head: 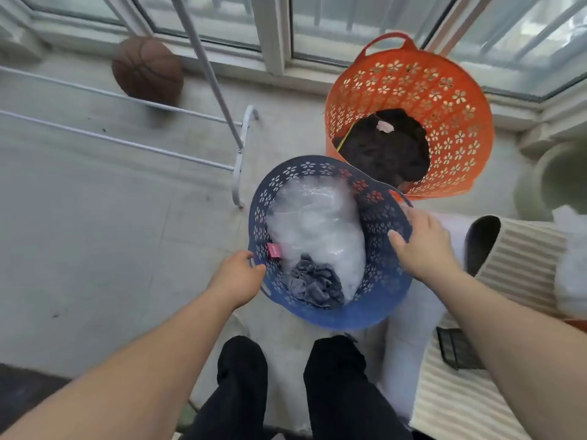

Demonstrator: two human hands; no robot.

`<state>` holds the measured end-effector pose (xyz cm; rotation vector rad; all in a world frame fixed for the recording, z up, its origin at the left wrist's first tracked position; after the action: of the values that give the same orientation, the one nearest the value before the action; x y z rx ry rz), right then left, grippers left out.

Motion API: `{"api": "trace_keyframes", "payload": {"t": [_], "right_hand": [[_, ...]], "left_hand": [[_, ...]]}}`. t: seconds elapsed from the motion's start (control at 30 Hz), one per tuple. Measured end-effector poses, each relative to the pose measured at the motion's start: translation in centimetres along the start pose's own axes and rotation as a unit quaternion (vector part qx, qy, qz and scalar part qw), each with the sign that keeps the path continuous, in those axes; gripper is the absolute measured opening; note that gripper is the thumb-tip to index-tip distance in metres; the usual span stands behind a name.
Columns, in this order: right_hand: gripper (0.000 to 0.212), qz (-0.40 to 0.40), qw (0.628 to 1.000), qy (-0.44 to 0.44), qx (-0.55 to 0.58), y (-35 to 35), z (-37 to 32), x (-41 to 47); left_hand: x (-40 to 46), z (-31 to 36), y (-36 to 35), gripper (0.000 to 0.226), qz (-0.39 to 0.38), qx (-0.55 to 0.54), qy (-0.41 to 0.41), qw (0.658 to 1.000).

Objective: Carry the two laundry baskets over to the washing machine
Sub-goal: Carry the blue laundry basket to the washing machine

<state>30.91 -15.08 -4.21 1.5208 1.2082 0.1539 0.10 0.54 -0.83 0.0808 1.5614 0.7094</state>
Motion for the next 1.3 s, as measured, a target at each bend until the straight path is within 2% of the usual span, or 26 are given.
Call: {"api": "trace_keyframes", "payload": {"t": [0.1, 0.17, 0.27, 0.3, 0.37, 0.43, 0.47, 0.57, 0.67, 0.8, 1.0, 1.1, 1.23, 1.3], "right_hand": [[0.077, 0.046, 0.999, -0.004, 0.013, -1.2, 0.6, 2.4], [0.075, 0.037, 0.995, -0.029, 0.091, -1.8, 0.8, 3.5], [0.091, 0.036, 0.986, -0.058, 0.155, -3.2, 1.6, 4.5], [0.091, 0.049, 0.983, -0.061, 0.168, -3.7, 1.8, 4.7], [0.075, 0.055, 0.973, -0.08, 0.209, -4.3, 1.8, 5.0], [0.043, 0.039, 0.962, -0.101, 0.251, -4.5, 0.9, 5.1], [0.039, 0.028, 0.96, -0.108, 0.257, -4.7, 0.4, 5.1], [0.04, 0.015, 0.962, -0.108, 0.249, -4.5, -1.3, 4.1], [0.051, -0.011, 0.962, -0.108, 0.252, -3.5, -3.8, 2.6], [0.047, -0.038, 0.963, -0.094, 0.25, -0.3, -9.0, 0.3], [0.05, -0.071, 0.975, -0.008, 0.21, 7.9, -19.8, -3.3], [0.044, -0.071, 0.976, 0.043, 0.2, 12.1, -26.4, -5.0], [0.065, -0.047, 0.976, 0.099, 0.187, 15.9, -34.7, -6.1], [0.063, -0.039, 0.978, 0.122, 0.166, 17.7, -40.2, -7.4]], "left_hand": [[2.9, -1.1, -2.4, 0.036, -0.021, -0.086, 0.037, 0.995], [4.4, -1.8, -3.8, 0.024, -0.048, -0.132, 0.075, 0.987], [5.9, -2.4, -5.2, 0.01, -0.099, -0.204, 0.109, 0.968], [6.2, -2.5, -5.6, 0.009, -0.113, -0.23, 0.109, 0.96], [6.5, -2.4, -6.2, 0.008, -0.132, -0.273, 0.117, 0.946], [6.4, -2.6, -6.6, 0.01, -0.145, -0.305, 0.142, 0.931], [6.1, -2.6, -6.7, 0.01, -0.147, -0.32, 0.154, 0.923], [5.4, -3.0, -6.4, 0.01, -0.116, -0.362, 0.17, 0.909], [3.6, -3.3, -3.9, 0.022, -0.082, -0.408, 0.19, 0.889], [0.5, -5.3, 1.7, 0.036, -0.036, -0.415, 0.195, 0.888], [-7.0, -9.0, 13.3, 0.014, 0.002, -0.452, 0.172, 0.875], [-10.9, -11.3, 20.4, 0.014, 0.022, -0.478, 0.15, 0.865], [-15.6, -14.2, 30.2, 0.018, 0.039, -0.508, 0.098, 0.855], [-18.1, -16.2, 35.2, 0.021, 0.049, -0.528, 0.07, 0.845]]}}
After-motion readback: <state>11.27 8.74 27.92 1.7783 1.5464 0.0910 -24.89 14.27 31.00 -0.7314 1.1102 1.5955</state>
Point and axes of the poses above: each hand's wrist, its own x-axis towards the middle knuckle, its own y-axis out of the back of the hand, z = x × y, the point moved 1 cm from there along x, towards the middle knuckle, and after that the axes turned 15 degrees about y, right-handed, at the moved point
